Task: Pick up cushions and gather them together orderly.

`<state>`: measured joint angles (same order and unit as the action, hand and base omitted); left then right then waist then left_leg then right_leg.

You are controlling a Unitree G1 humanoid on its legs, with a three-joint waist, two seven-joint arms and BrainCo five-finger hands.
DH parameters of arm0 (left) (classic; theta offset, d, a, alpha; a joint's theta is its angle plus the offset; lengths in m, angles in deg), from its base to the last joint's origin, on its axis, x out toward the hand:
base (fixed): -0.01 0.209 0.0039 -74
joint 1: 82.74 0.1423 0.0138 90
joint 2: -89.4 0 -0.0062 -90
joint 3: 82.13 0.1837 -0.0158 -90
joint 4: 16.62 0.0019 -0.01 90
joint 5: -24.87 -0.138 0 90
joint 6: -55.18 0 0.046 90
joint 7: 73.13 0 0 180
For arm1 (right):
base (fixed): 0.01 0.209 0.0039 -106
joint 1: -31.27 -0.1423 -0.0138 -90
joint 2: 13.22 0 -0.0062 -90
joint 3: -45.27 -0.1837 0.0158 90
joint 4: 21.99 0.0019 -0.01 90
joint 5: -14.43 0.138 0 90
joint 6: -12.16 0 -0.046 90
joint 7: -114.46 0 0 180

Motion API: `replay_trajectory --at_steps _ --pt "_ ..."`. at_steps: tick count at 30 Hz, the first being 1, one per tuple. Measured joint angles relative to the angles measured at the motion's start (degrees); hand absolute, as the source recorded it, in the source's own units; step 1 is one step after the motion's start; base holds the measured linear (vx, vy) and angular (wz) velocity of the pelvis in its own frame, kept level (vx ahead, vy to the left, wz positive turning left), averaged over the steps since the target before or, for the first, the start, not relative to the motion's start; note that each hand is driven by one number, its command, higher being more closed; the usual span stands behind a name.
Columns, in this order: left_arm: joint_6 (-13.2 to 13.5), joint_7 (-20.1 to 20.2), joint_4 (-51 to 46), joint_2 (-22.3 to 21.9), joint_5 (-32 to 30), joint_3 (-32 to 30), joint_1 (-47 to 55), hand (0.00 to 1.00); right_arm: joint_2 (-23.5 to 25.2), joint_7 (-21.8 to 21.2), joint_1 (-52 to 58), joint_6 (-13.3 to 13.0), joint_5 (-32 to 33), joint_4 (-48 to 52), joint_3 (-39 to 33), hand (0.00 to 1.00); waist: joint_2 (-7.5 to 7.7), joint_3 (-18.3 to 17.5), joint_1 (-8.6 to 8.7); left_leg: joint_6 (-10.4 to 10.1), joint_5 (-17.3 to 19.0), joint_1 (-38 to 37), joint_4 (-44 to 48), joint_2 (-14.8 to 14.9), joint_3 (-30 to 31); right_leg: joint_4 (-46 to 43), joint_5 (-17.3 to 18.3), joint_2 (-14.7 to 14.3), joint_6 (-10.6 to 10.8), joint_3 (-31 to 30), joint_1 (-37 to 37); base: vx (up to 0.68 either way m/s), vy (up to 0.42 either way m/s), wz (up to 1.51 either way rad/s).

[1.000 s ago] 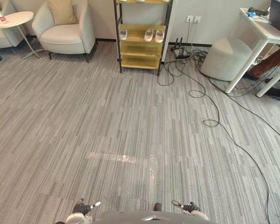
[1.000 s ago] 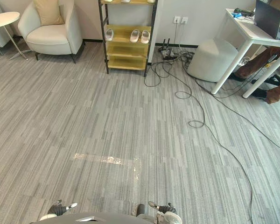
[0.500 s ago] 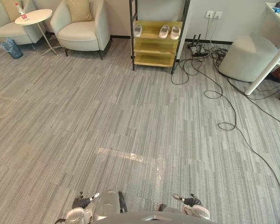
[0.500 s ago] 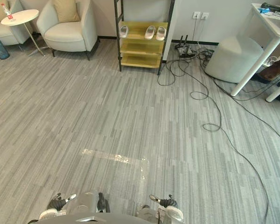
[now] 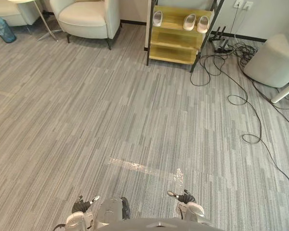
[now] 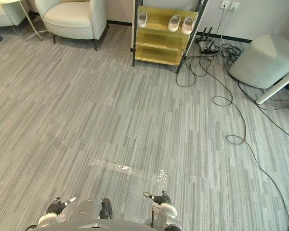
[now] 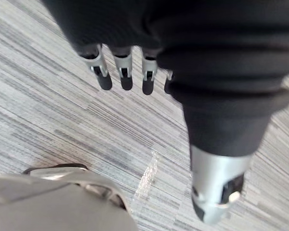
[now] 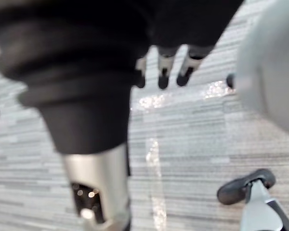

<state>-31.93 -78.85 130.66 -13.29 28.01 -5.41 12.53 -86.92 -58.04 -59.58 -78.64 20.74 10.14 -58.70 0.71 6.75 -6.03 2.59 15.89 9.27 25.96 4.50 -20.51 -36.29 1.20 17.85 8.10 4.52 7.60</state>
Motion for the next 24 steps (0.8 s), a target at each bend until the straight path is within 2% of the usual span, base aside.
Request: replay_trajectory --at_steps 1,2,3,4,5,6,8,9,10,12,14,15,21,24 --pt "0.00 0.06 -0.06 0.00 0.21 0.20 -0.01 0.00 -0.05 -0.05 -0.19 0.00 -0.06 0.02 0.33 0.00 -0.14 0.07 0.01 0.21 0.13 -1.62 -0.94 0.25 0.01 -3.08 -0.78 0.52 -0.56 1.27 0.90 0.15 -0.005 -0.36" --pt "-0.01 0.13 -0.34 -0.04 0.71 0.44 -0.28 0.00 0.13 -0.34 -0.68 -0.07 -0.72 0.28 0.44 0.00 -0.73 0.43 0.20 0.32 0.24 -4.24 -2.63 0.86 -0.07 -8.65 1.67 1.40 -2.16 4.94 2.92 0.17 -0.015 -0.35" --pt "0.04 0.17 -0.60 -0.12 0.92 0.52 -0.46 0.00 0.17 -0.71 -0.90 -0.08 -1.30 0.35 0.44 0.00 -0.78 0.47 0.34 0.31 0.24 -5.20 -3.24 1.16 -0.07 -10.47 3.43 1.45 -2.95 6.65 3.97 0.20 -0.049 -0.30" --pt "0.07 0.28 -0.63 -0.35 1.32 0.55 -1.09 0.00 0.26 -1.05 -1.51 -0.04 -2.17 0.27 0.48 0.00 -0.81 0.69 0.56 0.26 0.21 -7.49 -4.44 1.76 -0.18 -11.63 6.95 0.80 -3.94 10.23 5.13 0.16 -0.087 -0.20" --pt "0.14 0.38 -0.65 -0.47 1.36 0.68 -1.23 0.00 0.43 -1.08 -1.60 -0.03 -2.20 0.15 0.66 0.00 -0.51 0.55 0.81 0.12 0.13 -8.78 -4.86 2.15 -0.21 -9.94 8.66 -0.37 -4.04 12.74 5.97 0.16 -0.106 -0.18" --pt "0.20 0.58 -0.59 -0.47 1.42 0.96 -1.20 0.00 0.50 -1.09 -1.61 -0.07 -2.21 0.15 0.89 0.00 -0.23 0.49 0.96 -0.03 0.04 -9.36 -4.81 2.30 -0.23 -7.40 8.89 -1.41 -4.35 14.33 6.28 0.12 -0.113 -0.19" --pt "0.31 1.14 -0.42 -0.13 1.85 0.62 -1.54 0.00 0.76 -1.17 -1.54 -0.10 -2.28 -0.44 2.67 0.00 2.24 0.59 1.00 -1.29 0.22 -10.47 -4.41 0.33 0.73 6.45 4.75 -5.13 -8.29 18.32 6.66 0.17 -0.169 -0.43" --pt "0.26 1.12 -0.21 -0.90 1.83 0.70 -1.90 0.00 -0.16 -1.15 -2.44 -0.16 -2.30 -1.94 2.63 0.00 1.50 0.39 0.69 -1.76 0.27 -10.35 -5.20 1.17 2.38 9.69 4.50 -7.37 -8.26 17.34 5.36 0.15 -0.151 -0.61" --pt "0.26 1.19 0.08 -1.28 1.82 1.08 -2.03 0.00 -0.70 -1.15 -2.60 -0.19 -2.30 -2.26 2.72 0.00 0.48 0.62 0.69 -1.95 0.17 -10.36 -5.97 1.44 3.57 12.47 4.01 -8.26 -7.74 17.39 4.39 0.09 -0.076 -0.67" --pt "0.18 1.17 1.63 -2.51 1.59 1.15 -2.84 0.00 -2.06 -1.11 -2.74 -0.19 -2.28 -3.71 2.30 0.00 -1.13 0.68 1.52 -3.90 -1.21 -10.78 -9.71 1.80 5.02 19.82 2.61 -11.05 -7.52 17.33 2.92 0.09 -0.080 -0.37" --pt "0.10 1.17 2.37 -2.55 1.11 1.18 -3.41 0.00 -3.05 -1.08 -2.15 -0.14 -2.27 -3.96 1.67 0.00 -1.28 0.80 1.53 -4.33 -2.34 -11.59 -11.16 1.97 5.83 22.86 1.24 -12.11 -7.56 17.56 1.25 0.06 -0.052 0.04" --pt "0.09 1.18 2.49 -2.46 0.33 1.45 -3.47 0.00 -3.30 -1.06 -0.29 -0.18 -2.27 -4.14 0.52 0.00 -1.10 0.80 1.51 -4.91 -4.00 -12.98 -12.22 1.95 7.33 28.21 -0.80 -13.30 -7.33 17.96 -2.67 0.05 -0.046 0.26" --pt "0.08 1.21 2.52 -2.08 -1.07 2.39 -3.46 0.00 -3.58 -1.05 0.83 -0.22 -2.23 -4.21 -2.20 0.00 -1.07 0.83 1.49 -5.70 -5.56 -13.14 -11.85 0.82 7.98 35.33 -4.30 -14.09 -7.07 17.10 -6.02 0.00 0.001 0.01" --pt "0.08 1.23 2.62 -1.45 -1.08 4.00 -3.47 0.00 -3.48 -1.05 1.22 -0.25 -2.19 -4.21 -3.31 0.00 -1.16 1.03 1.72 -5.70 -5.56 -13.48 -9.58 0.79 7.93 35.81 -4.55 -14.03 -7.05 16.33 -7.44 -0.04 0.047 -0.12"
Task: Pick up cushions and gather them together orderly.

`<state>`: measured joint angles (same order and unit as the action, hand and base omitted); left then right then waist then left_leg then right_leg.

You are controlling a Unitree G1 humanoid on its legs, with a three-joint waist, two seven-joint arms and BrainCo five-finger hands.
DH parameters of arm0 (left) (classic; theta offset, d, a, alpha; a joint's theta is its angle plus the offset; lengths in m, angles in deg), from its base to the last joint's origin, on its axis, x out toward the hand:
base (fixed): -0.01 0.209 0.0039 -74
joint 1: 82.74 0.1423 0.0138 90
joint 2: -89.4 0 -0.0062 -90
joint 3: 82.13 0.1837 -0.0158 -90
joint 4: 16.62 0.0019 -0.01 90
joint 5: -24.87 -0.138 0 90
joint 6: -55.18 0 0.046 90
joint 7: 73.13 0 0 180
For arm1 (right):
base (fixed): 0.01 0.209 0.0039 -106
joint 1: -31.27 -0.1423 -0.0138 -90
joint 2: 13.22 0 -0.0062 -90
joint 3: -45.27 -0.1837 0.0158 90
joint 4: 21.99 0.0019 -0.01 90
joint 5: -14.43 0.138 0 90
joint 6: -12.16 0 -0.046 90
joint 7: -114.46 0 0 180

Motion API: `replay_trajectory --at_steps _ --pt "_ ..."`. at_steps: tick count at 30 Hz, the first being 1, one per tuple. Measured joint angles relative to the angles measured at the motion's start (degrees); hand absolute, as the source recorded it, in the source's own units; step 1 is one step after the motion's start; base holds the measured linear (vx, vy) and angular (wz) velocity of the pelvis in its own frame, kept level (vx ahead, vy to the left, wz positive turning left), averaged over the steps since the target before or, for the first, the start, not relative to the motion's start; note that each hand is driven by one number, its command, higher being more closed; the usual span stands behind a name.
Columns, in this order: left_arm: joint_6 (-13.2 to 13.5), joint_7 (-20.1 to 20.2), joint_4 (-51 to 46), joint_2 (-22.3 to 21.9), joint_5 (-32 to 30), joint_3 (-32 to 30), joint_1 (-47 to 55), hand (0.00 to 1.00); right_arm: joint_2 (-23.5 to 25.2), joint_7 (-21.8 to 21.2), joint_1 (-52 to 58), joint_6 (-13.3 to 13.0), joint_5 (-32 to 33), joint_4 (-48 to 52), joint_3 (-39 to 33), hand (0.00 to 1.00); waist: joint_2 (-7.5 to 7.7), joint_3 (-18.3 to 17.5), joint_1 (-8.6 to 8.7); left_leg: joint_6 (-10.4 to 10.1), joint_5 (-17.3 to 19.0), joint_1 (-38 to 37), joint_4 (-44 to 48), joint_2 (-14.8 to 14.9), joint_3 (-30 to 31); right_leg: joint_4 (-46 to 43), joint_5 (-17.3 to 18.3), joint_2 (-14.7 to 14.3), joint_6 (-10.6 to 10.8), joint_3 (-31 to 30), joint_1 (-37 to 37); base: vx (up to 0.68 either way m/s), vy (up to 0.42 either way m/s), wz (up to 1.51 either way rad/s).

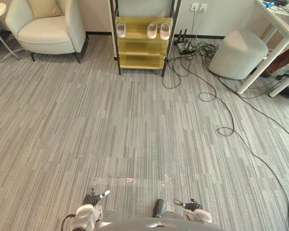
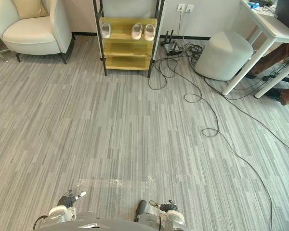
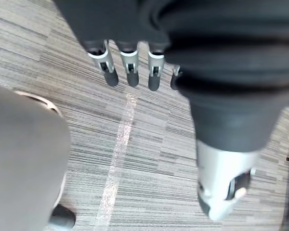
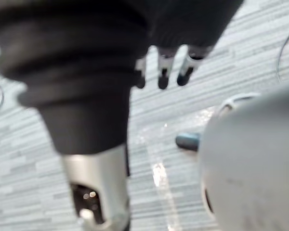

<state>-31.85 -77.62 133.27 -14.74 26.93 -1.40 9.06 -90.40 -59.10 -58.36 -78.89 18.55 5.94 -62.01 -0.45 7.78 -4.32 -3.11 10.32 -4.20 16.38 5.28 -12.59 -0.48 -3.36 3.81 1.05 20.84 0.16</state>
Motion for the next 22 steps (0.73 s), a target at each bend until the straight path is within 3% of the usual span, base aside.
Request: replay_trajectory --at_steps 4,6,7,9,11,12,13,16,19,22 --pt "0.01 0.18 0.28 0.12 0.01 0.57 -0.60 0.00 0.05 0.01 0.03 -0.05 0.08 0.17 -1.43 0.00 -0.22 1.15 -0.05 0.02 0.04 0.71 4.87 0.34 0.07 -0.05 -0.15 -0.17 -0.26 -3.01 -0.44 -0.05 0.016 -0.30" --pt "0.05 0.37 0.06 0.00 0.01 0.54 -0.86 0.00 0.15 0.05 -0.07 -0.02 0.18 0.22 -1.32 0.00 -0.25 1.95 -0.30 0.58 2.64 3.15 9.68 -0.03 4.94 0.05 0.27 -0.23 -0.81 -5.55 -0.04 -0.07 0.078 -0.50" --pt "0.02 0.39 -0.33 -0.57 0.04 0.50 -0.87 0.00 -0.38 0.10 -0.35 -0.03 0.34 0.45 -1.33 0.00 -1.20 2.45 -0.23 0.48 5.41 3.91 10.14 -0.49 8.74 0.11 0.43 -0.58 -0.57 -6.67 0.01 -0.08 0.118 -0.41" --pt "0.04 0.45 -0.98 -1.22 0.07 0.44 -0.84 0.00 -0.82 0.12 -0.32 -0.04 0.67 0.89 -1.32 0.00 -1.79 2.85 -0.15 0.13 7.28 6.34 10.37 -0.81 10.47 0.01 0.61 -0.62 -0.26 -7.72 0.25 -0.12 0.162 -0.30" --pt "0.08 0.49 -1.58 -1.50 0.09 0.48 -0.35 0.00 -1.00 0.13 0.60 -0.02 0.62 1.12 -1.25 0.00 -2.87 2.13 -0.32 0.10 7.19 8.01 6.08 -0.57 11.98 -0.46 0.57 -1.46 0.67 -8.54 1.33 -0.13 0.187 -0.41" --pt "0.10 0.73 -1.63 -1.76 0.50 0.04 0.04 0.00 -1.23 0.13 0.83 0.10 0.59 2.12 -1.05 0.00 -4.11 1.39 -0.83 0.99 6.35 8.68 5.05 -0.10 11.13 -0.73 -0.08 -2.26 1.36 -10.20 1.64 0.03 0.192 -0.44" --pt "0.03 0.90 -1.37 -1.42 0.44 -0.33 0.18 0.00 -0.35 0.15 1.28 -0.02 0.57 3.06 -1.00 0.00 -2.65 1.15 -0.32 1.15 6.00 7.58 3.27 -0.92 10.28 -4.53 1.41 -1.58 1.26 -11.21 2.04 0.11 0.176 -0.39" --pt "0.02 0.98 -1.33 -1.30 0.37 -1.54 0.78 0.00 0.48 0.19 1.83 0.06 0.34 2.80 -0.93 0.00 -1.22 -0.09 -0.34 1.35 4.51 5.20 -0.10 -2.60 8.76 -4.62 3.13 -0.28 1.89 -12.33 1.59 0.14 0.109 -0.21" --pt "0.02 1.02 -0.74 -1.31 0.34 -1.53 0.86 0.00 0.46 0.02 2.33 0.13 -0.03 2.56 -0.99 0.00 -0.50 -1.16 -0.28 2.08 2.87 3.60 -3.37 -3.74 8.11 -4.29 3.19 0.54 2.95 -12.67 1.68 0.15 0.068 -0.07" --pt "-0.06 1.02 -0.26 -1.17 0.10 -0.94 0.90 0.00 0.04 -0.04 2.44 0.24 -0.05 2.34 -1.13 0.00 -1.63 -1.92 -0.07 2.13 2.31 2.78 -3.75 -4.67 8.52 -3.01 3.28 0.89 3.15 -12.67 1.17 0.19 0.051 -0.01"
